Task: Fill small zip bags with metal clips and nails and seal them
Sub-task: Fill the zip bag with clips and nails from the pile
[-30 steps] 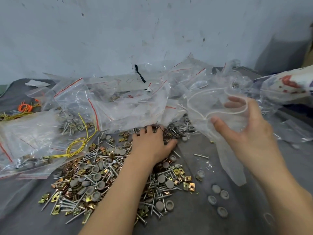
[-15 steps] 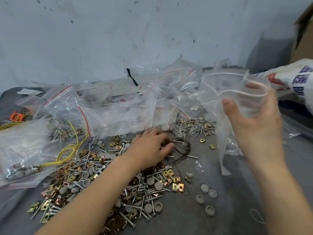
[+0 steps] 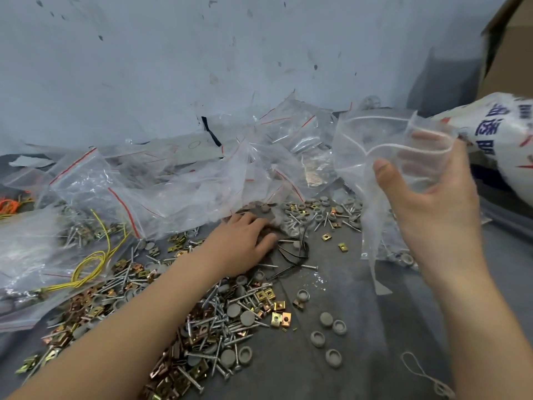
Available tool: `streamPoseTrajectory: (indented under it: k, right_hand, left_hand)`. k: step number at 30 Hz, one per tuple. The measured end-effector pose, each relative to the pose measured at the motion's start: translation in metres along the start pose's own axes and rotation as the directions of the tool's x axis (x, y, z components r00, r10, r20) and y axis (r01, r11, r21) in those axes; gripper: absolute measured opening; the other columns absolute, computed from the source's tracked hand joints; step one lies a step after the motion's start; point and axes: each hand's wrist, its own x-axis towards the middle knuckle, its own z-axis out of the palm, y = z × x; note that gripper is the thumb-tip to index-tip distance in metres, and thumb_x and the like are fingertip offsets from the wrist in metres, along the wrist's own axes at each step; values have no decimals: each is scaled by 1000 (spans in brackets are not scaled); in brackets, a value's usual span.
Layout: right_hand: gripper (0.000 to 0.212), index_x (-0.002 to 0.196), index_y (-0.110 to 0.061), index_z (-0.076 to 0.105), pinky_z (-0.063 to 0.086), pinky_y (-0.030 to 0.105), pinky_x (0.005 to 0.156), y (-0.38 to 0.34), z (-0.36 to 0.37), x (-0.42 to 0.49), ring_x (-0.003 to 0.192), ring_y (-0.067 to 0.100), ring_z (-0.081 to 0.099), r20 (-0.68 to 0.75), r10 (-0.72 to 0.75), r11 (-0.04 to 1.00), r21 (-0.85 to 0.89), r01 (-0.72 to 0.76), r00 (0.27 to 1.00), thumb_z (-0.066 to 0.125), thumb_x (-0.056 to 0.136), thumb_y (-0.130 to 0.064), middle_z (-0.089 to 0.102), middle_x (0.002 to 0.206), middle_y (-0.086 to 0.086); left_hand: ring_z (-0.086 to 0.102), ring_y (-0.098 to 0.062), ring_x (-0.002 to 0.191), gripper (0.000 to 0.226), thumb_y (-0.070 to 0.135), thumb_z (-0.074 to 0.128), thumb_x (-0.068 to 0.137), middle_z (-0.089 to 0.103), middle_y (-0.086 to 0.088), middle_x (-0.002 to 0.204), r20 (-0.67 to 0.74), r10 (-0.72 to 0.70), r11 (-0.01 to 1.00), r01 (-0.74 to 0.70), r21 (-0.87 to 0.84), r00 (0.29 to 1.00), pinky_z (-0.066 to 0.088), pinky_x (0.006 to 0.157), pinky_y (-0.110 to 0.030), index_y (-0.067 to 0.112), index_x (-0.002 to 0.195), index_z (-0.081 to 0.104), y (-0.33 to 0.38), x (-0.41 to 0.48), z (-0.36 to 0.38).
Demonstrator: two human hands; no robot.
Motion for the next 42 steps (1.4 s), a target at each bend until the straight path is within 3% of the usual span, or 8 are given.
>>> streamPoseTrajectory:
  k: [7,9,13,18,25,27,34,42]
  right_hand:
    - [41,119,-35,53,29,-4,73,-12,13,-10,89,-17,47,203,-55,993,-96,76,978,76,85,-33,56,105,-28]
    - [42,122,-31,53,30,3,73,-17,19,-18,94,-8,45,284,-75,981,-150,122,956,75,86,-35,57,112,-18]
    - [52,133,-33,47,38,33,94,-24,31,-35,114,16,52,437,-63,961,-215,172,897,67,87,-48,54,131,-14]
    - [60,139,-39,37,32,51,116,-25,44,-45,138,20,41,594,-34,937,-261,232,804,55,86,-60,49,144,-8]
    - [70,145,-41,26,17,32,117,-24,66,-56,140,15,32,723,-14,885,-313,346,690,51,84,-64,42,150,-7]
    - [71,146,-41,27,14,26,112,-27,74,-59,138,12,31,745,-24,880,-301,368,666,53,84,-63,42,149,-8]
    - [77,145,-52,15,22,36,122,-35,97,-73,140,6,32,819,-51,895,-216,389,572,54,81,-69,35,146,-24]
    - [74,147,-45,28,35,47,117,-34,107,-86,133,5,45,810,-115,907,-150,394,574,59,81,-61,47,139,-22]
  left_hand:
    - [52,-18,111,43,60,35,98,52,6,123,-20,71,991,-68,116,997,43,83,-32,34,128,50,0,-56,-13]
    - [55,-19,110,40,55,37,100,55,4,123,-2,16,993,-16,116,1000,46,83,-34,27,125,52,3,-60,-14]
    - [62,-24,99,39,49,33,104,57,0,115,-27,-44,977,49,210,999,47,71,-35,19,119,54,-2,-66,-21]
    - [62,-25,93,34,45,31,105,61,0,98,-98,-133,969,150,195,986,51,73,-37,19,101,53,-33,-86,-35]
    - [55,-10,64,32,47,35,103,57,8,69,-412,-299,953,248,-173,861,46,55,-32,26,85,52,-46,-136,-19]
    - [56,-9,69,31,46,37,103,60,11,77,-457,-304,948,217,-234,836,46,57,-31,28,89,58,-45,-143,-19]
    - [62,-17,95,34,37,34,105,69,3,100,-515,-436,836,120,-536,738,49,84,-43,21,109,63,-55,-157,-31]
    - [61,4,91,18,36,60,96,68,19,99,-439,-484,695,27,-719,757,47,83,-19,33,108,72,-59,-150,-46]
